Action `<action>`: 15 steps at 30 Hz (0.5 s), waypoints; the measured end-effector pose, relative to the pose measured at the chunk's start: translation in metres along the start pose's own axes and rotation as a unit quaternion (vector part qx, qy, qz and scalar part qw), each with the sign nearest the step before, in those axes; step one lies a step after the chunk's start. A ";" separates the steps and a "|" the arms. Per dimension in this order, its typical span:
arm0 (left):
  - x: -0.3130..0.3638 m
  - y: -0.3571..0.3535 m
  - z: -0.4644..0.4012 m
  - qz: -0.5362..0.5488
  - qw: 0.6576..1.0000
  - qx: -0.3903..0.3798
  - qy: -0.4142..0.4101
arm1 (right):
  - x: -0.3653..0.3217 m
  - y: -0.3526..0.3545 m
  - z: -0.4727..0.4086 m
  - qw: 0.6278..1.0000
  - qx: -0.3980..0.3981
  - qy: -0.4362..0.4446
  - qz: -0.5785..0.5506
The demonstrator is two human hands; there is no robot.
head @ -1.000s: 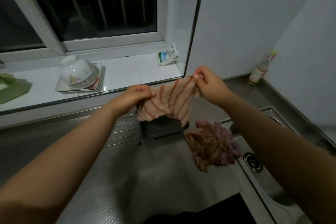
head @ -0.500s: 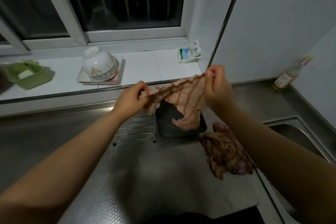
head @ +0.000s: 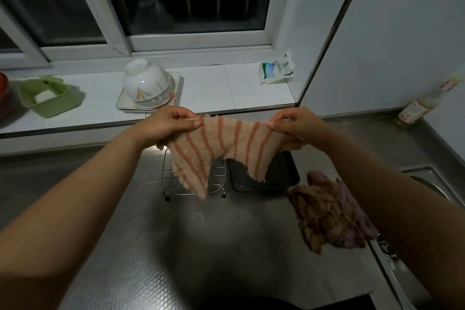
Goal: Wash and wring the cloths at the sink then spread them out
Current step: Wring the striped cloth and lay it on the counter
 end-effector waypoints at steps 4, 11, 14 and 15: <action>0.009 0.009 -0.011 -0.033 0.999 0.035 -0.007 | 0.002 -0.005 -0.036 0.998 0.011 0.013 0.066; 0.034 0.041 -0.034 -0.060 0.987 0.122 -0.081 | -0.046 0.027 -0.047 0.914 0.249 0.195 0.253; 0.013 0.029 -0.041 -0.192 0.967 0.125 -0.112 | -0.021 0.006 -0.051 0.912 0.207 0.191 0.299; -0.004 0.017 -0.044 -0.272 0.949 0.119 -0.108 | -0.003 -0.009 -0.054 0.911 0.179 0.181 0.324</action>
Point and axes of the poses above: each hand's wrist, its own z-axis away from the middle knuckle, its own y-axis out of the back of the hand, x = y × z, the point moved 10 cm from there along -z, towards the middle knuckle, and after that the axes turned 3 degrees about -x, right-handed, at the moved point
